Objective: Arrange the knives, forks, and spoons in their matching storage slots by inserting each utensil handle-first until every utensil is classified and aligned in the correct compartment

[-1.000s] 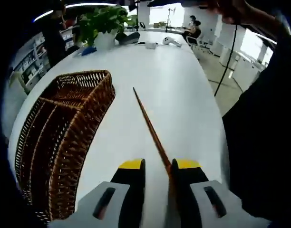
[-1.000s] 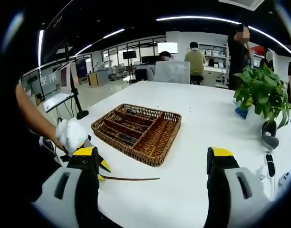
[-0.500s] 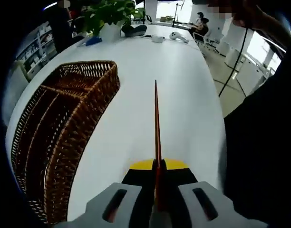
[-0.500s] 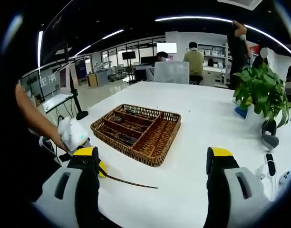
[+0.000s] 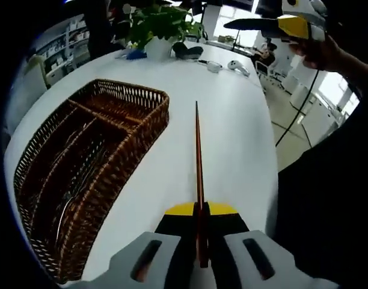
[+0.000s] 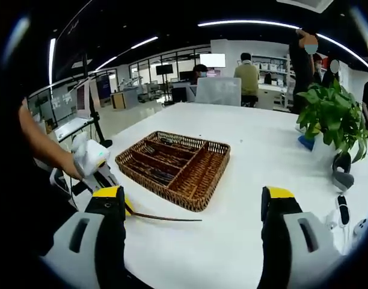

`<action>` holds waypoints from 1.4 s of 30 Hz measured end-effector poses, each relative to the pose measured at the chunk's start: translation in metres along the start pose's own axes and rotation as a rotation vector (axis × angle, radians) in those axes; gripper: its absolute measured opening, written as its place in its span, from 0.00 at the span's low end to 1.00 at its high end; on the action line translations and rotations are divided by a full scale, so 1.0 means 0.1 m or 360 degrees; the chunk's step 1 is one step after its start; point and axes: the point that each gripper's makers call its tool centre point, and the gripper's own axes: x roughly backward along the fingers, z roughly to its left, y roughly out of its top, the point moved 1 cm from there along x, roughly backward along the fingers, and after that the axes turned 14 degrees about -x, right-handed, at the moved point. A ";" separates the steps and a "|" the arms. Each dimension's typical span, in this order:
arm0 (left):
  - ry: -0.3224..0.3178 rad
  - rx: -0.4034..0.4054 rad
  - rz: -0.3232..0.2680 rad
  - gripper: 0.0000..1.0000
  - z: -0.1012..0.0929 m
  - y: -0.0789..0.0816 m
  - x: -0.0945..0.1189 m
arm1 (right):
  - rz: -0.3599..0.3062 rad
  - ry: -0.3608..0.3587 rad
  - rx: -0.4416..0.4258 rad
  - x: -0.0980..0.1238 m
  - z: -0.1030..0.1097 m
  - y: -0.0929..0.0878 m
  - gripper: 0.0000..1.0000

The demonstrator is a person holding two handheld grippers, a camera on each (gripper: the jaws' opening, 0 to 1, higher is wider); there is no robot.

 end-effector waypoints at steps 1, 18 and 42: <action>0.0008 0.0007 -0.0018 0.02 0.02 0.03 0.02 | 0.0001 0.0003 0.0004 0.00 0.01 0.00 0.96; 0.0166 0.0198 -0.0386 0.02 0.43 0.52 0.55 | 0.0016 0.0090 0.0054 -0.15 0.18 0.10 0.95; 0.0094 0.0496 -0.0902 0.02 0.44 1.20 1.08 | 0.0173 0.0597 -0.0411 -0.68 1.16 -0.11 0.63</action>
